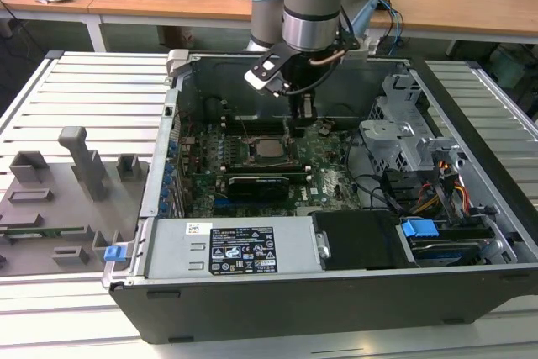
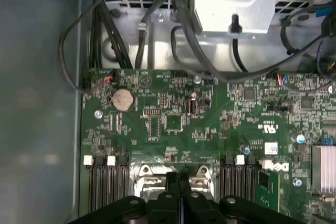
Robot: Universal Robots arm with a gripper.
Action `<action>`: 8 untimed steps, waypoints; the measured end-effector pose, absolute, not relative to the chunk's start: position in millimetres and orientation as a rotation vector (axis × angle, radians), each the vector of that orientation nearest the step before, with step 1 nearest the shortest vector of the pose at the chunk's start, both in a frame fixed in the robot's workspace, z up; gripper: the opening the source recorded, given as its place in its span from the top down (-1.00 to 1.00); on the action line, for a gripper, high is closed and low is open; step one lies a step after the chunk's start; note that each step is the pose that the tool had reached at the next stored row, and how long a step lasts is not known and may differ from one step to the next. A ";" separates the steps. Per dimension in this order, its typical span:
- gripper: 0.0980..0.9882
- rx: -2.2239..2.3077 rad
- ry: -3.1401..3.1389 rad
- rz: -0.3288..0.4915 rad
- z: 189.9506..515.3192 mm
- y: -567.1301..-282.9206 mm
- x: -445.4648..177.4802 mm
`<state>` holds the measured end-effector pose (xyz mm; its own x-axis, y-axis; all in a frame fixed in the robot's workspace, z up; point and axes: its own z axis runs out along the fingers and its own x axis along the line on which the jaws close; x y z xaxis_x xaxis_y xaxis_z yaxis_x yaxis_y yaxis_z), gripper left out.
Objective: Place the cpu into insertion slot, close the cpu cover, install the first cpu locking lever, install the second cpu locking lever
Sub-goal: 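Close the cpu cover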
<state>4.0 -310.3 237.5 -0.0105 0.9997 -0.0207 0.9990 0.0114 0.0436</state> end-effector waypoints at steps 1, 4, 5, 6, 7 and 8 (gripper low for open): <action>0.98 2.176 2.203 0.025 237.0 -310.3 1.9; 0.98 2.168 2.211 0.026 231.4 -310.3 -6.5; 0.98 2.164 2.215 0.026 229.3 -310.3 -9.8; 0.98 2.161 2.217 0.026 228.3 -310.3 -12.1; 0.98 2.159 2.219 0.026 227.8 -310.4 -15.0; 0.98 2.158 2.220 0.026 227.4 -310.4 -18.3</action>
<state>-18.3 -310.4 227.4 -0.0280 0.9994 -0.0210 0.9986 0.0289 0.0434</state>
